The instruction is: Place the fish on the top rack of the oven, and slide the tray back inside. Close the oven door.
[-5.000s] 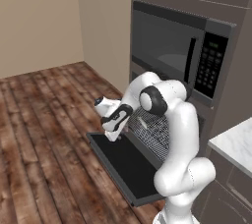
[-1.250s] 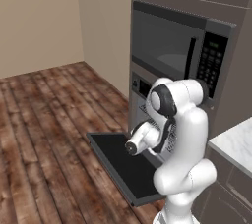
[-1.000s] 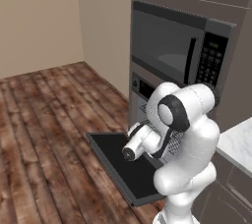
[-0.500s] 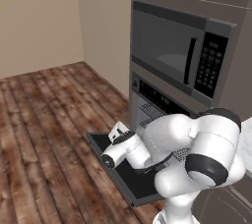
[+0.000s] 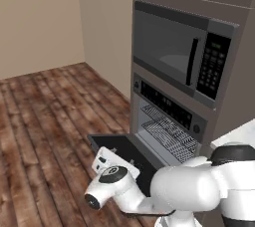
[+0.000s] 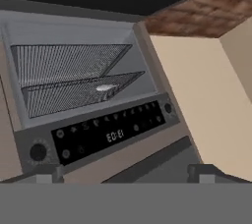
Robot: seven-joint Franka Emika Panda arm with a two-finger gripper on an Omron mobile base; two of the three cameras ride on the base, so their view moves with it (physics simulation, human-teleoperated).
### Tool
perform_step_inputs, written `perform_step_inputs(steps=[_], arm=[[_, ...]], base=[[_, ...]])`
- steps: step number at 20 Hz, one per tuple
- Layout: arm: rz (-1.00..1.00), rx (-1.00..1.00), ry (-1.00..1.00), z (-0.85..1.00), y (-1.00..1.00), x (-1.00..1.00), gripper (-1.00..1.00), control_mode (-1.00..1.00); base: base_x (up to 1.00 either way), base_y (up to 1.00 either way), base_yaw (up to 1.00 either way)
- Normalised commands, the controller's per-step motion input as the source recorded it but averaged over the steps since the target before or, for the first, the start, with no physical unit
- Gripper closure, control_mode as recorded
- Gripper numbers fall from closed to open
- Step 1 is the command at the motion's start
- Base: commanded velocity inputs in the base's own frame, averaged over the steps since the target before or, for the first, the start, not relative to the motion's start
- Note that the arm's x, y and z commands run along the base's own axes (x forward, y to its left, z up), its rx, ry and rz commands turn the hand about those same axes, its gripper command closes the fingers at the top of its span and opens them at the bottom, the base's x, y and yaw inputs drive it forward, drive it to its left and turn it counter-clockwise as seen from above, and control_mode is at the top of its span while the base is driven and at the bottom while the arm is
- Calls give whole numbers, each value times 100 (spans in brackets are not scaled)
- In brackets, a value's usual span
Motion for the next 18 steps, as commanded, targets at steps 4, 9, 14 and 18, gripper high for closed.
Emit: perform_step_inputs(steps=[4, 9, 14, 18], arm=[[-2, -22, 0, -44, 100, -70, -100, -100], [-6, -26, 4, -74, 100, -40, -100, -100], [-11, -25, 1, -98, 100, -4, -100, -100], [-20, -21, 0, -89, 100, 0, -100, -100]], base=[[0, 0, 0], [0, 0, 0], [0, 0, 0], [0, 0, 0]])
